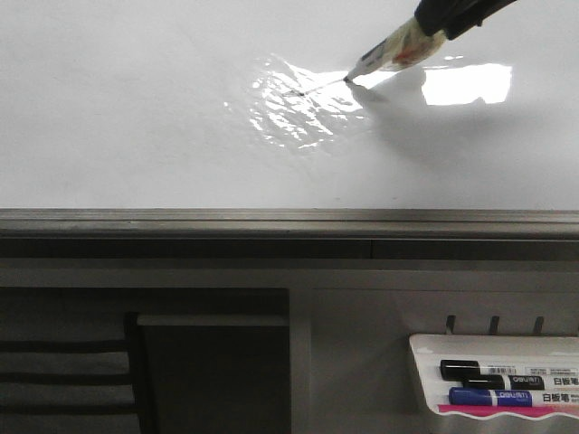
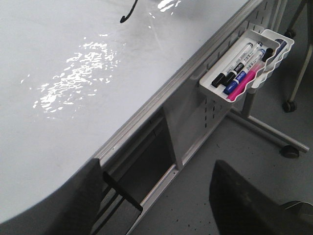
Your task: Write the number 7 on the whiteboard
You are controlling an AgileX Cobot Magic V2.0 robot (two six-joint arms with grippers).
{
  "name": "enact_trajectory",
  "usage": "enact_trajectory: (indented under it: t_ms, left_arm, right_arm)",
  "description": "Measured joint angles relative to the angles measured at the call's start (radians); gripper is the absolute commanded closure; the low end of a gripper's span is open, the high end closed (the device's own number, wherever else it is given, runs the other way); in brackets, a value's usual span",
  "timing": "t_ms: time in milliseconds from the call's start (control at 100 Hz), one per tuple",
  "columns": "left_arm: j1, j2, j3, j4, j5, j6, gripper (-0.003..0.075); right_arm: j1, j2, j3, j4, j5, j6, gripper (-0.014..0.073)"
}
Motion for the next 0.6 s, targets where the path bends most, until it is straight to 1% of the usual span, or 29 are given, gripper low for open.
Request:
enact_trajectory:
  t_ms: [300, 600]
  left_arm:
    - [0.0, 0.0, 0.0, -0.002, 0.0, 0.0, 0.0283]
    - [0.0, 0.0, 0.0, -0.028, 0.0, 0.0, 0.0283]
  right_arm:
    - [-0.005, 0.001, 0.0, -0.004, 0.017, 0.0, 0.0644]
    - [0.099, 0.038, 0.08, -0.006, 0.062, 0.003, 0.0644]
